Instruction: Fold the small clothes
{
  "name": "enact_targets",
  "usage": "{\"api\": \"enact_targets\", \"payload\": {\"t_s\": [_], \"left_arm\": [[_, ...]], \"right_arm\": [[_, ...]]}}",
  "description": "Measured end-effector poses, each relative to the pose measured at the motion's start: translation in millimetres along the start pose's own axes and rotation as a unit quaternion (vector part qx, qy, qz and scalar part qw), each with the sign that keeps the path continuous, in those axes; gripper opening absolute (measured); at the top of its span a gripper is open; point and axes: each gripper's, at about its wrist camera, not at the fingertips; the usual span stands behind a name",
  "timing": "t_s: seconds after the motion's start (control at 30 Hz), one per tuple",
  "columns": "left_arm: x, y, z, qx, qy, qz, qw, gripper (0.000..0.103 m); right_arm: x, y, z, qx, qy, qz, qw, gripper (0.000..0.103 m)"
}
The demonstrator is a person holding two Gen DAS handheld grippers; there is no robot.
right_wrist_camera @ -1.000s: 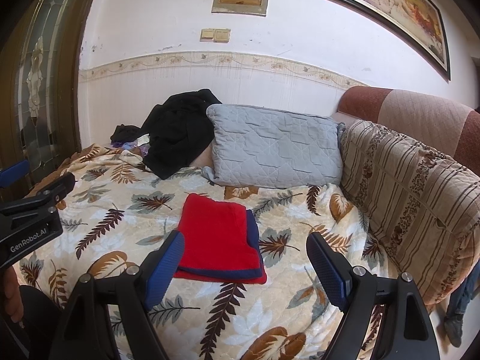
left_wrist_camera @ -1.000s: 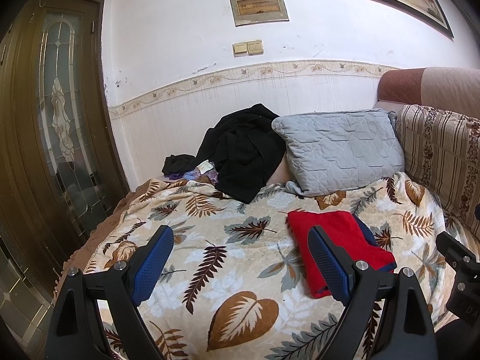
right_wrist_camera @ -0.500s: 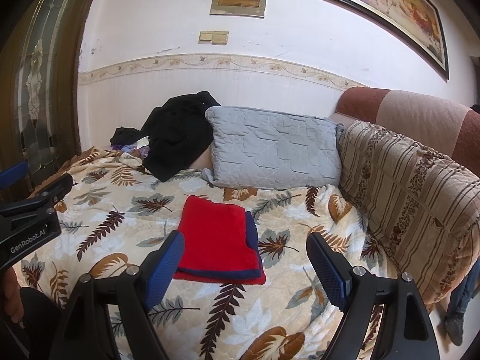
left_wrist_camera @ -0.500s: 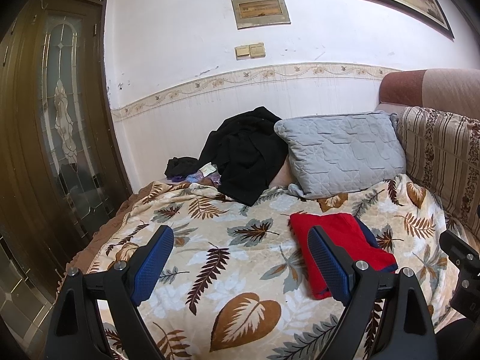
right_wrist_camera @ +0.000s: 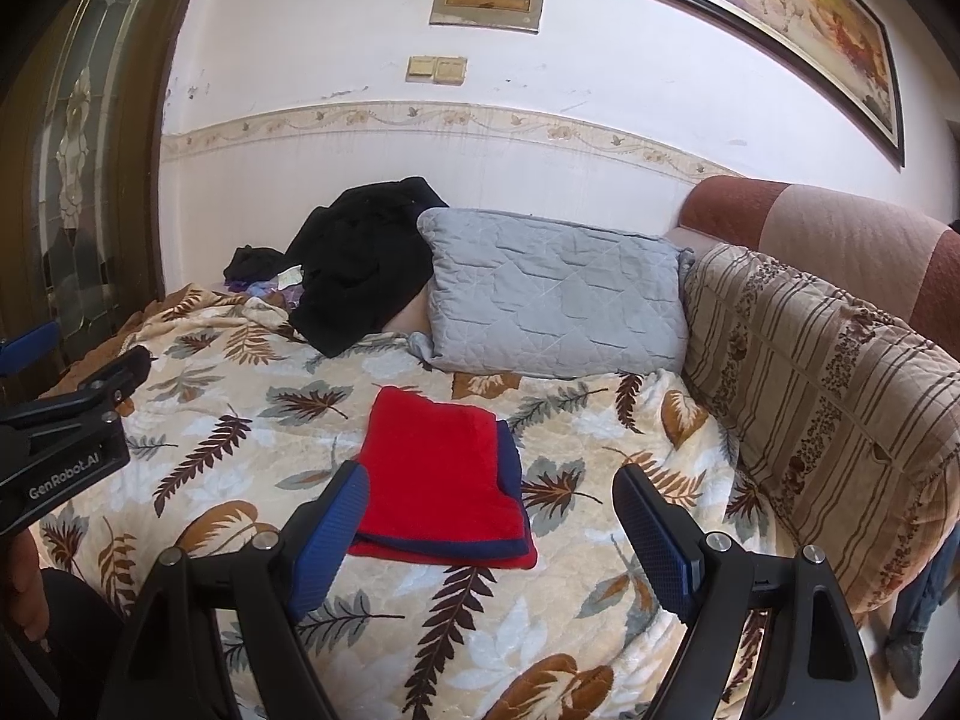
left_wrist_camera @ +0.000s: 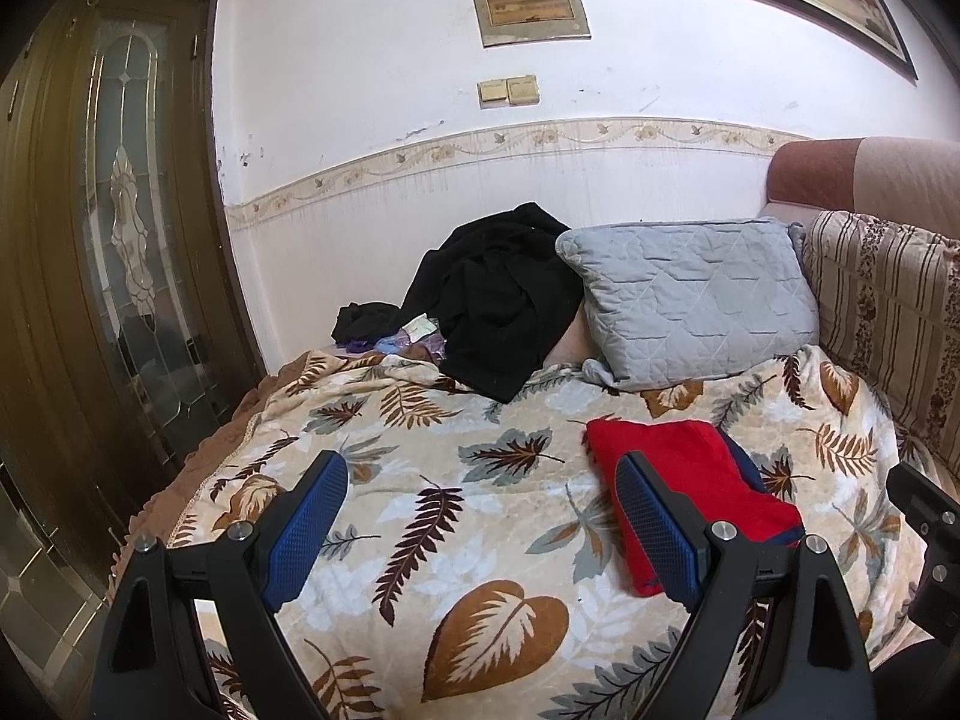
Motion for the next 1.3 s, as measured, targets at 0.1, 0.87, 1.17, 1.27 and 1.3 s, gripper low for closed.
{"api": "enact_targets", "payload": {"t_s": [0.1,0.87,1.17,1.27,1.3], "left_arm": [[-0.2,-4.3,-1.2,0.004,0.0,0.001,1.0,0.091],[-22.0,-126.8,-45.7,0.124,-0.036,-0.012,0.9915,0.091],[-40.6,-162.3,-46.5,0.136,-0.069,-0.014,0.9882,0.091],[-45.9,-174.0,-48.0,0.146,-0.071,-0.019,0.9865,0.091],[-47.3,-175.7,-48.4,0.148,-0.072,-0.02,0.9862,0.091]], "right_arm": [[-0.8,-4.8,0.0,0.004,-0.001,0.003,1.0,0.086],[-22.1,-94.1,-21.4,0.079,-0.049,0.039,0.995,0.086],[-16.0,-135.5,-16.2,0.095,-0.026,0.023,0.995,0.086],[-13.3,-143.5,-13.3,0.096,-0.017,0.016,0.995,0.086],[-12.7,-146.3,-12.4,0.096,-0.015,0.015,0.995,0.086]]}}
Point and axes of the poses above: each gripper's, at about its wrist camera, not at the fingertips, and y roughly against the way its jaws point, x to its left, z to its top, and after that the axes turned 5 degrees about -z, right-handed
